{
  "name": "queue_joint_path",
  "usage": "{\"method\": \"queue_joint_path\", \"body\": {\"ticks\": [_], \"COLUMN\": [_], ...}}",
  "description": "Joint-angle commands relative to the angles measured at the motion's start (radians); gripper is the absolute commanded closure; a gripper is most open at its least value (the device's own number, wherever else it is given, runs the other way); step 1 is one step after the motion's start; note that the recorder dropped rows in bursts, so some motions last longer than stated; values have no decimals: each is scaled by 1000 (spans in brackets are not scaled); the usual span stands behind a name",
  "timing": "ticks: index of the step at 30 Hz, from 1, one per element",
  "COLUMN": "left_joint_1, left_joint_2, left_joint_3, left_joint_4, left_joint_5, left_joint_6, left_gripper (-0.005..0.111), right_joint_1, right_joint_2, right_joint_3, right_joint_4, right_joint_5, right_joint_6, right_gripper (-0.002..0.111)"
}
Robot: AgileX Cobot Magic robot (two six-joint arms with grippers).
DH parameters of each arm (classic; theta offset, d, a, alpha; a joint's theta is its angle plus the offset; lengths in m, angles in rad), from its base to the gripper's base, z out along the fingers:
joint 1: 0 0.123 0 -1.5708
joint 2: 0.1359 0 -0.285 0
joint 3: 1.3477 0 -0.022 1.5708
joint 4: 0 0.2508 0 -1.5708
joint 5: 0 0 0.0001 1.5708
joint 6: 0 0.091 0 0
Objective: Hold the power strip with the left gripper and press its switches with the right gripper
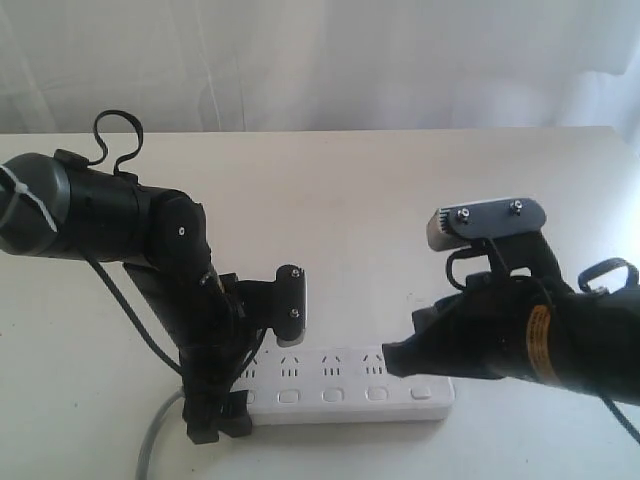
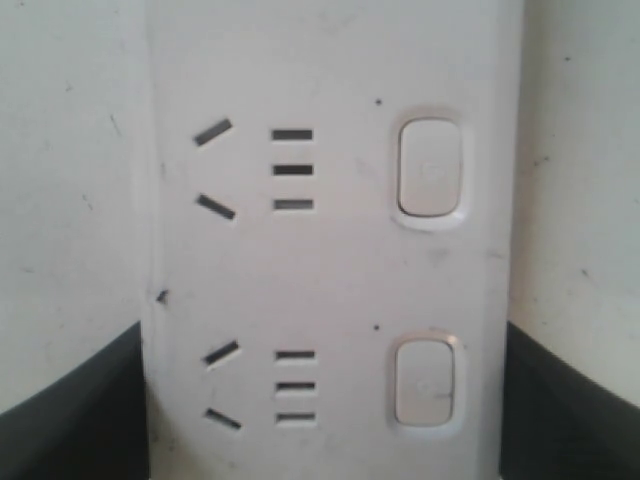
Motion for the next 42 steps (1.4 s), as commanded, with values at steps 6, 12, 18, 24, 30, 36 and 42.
{"method": "queue_joint_path", "body": {"ticks": [6,12,18,24,30,36,42], "left_joint_1": [-5,-5,-5,-5,-5,-5,-5], "left_joint_2": [53,53,53,53,53,53,53], "left_joint_3": [36,36,36,36,36,36,36], "left_joint_4": [-34,-38,-38,-38,-38,-41,-41], "left_joint_5": [165,156,156,156,156,156,156], "left_joint_6": [-1,1,1,1,1,1,1], "left_gripper": [107,107,107,107,107,107,107], "right_joint_1": [2,2,2,2,2,2,2], "right_joint_2": [13,13,113,167,169,166,166], "right_joint_3": [87,87,87,87,87,76,52], "right_joint_4": [-6,-2,-2,-2,-3,-5,-5], "right_joint_5": [-39,-83,-102,-38,-31,-55,-99], "right_joint_6": [-12,-12,-12,-12,-12,-20,-25], "right_gripper": [108,108,108,108,108,108,108]}}
